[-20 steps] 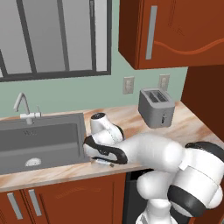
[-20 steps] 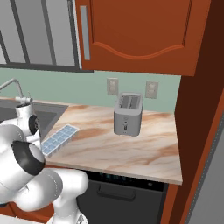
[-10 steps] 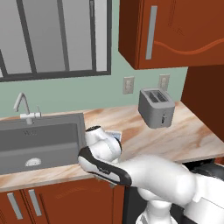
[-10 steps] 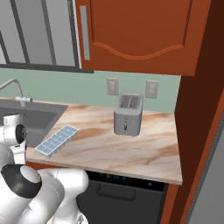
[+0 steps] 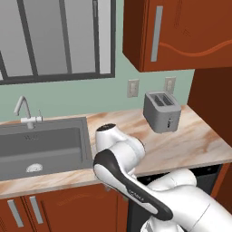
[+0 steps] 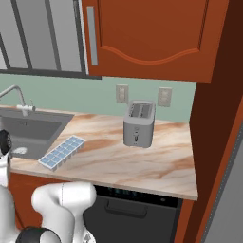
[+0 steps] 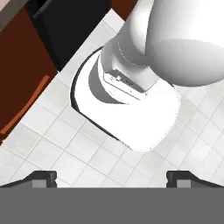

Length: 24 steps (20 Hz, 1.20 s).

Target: The ice cube tray has been filled with water. Take the tray and place it in the freezer to make ice. Close the freezer door after placing the tray.

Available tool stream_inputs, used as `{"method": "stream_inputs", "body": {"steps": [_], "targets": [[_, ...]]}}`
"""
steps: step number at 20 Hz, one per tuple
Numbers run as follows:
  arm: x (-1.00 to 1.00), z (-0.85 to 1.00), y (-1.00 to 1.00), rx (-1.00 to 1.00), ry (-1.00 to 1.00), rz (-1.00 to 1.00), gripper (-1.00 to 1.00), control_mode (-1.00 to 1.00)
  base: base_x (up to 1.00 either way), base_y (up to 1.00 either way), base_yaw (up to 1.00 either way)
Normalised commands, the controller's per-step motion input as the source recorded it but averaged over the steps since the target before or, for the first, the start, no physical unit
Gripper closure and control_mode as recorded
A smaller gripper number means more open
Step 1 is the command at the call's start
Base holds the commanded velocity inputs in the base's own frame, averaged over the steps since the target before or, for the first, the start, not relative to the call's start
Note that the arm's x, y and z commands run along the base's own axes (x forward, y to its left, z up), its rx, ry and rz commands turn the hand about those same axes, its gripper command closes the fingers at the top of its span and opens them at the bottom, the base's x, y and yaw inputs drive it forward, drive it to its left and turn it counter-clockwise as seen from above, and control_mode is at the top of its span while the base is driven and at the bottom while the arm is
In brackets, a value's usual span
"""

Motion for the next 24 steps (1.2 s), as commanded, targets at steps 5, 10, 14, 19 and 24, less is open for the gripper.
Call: {"method": "stream_inputs", "body": {"steps": [5,10,14,19,24], "targets": [[-0.05,0.96,-0.04,0.0,-0.14,0.0,-1.0,-1.0,0.0,0.0,0.0],[0.0,0.53,-0.33,-0.01,-0.13,0.01,-1.0,-1.0,0.0,0.0,0.0],[0.27,0.31,-0.41,0.0,-0.05,0.02,-1.0,-1.0,0.0,0.0,0.0],[0.59,0.07,-0.36,0.0,0.0,0.03,-1.0,-1.0,0.0,0.0,0.0],[0.81,0.0,-0.37,0.0,0.01,0.07,-1.0,-1.0,0.0,0.0,0.0]]}}
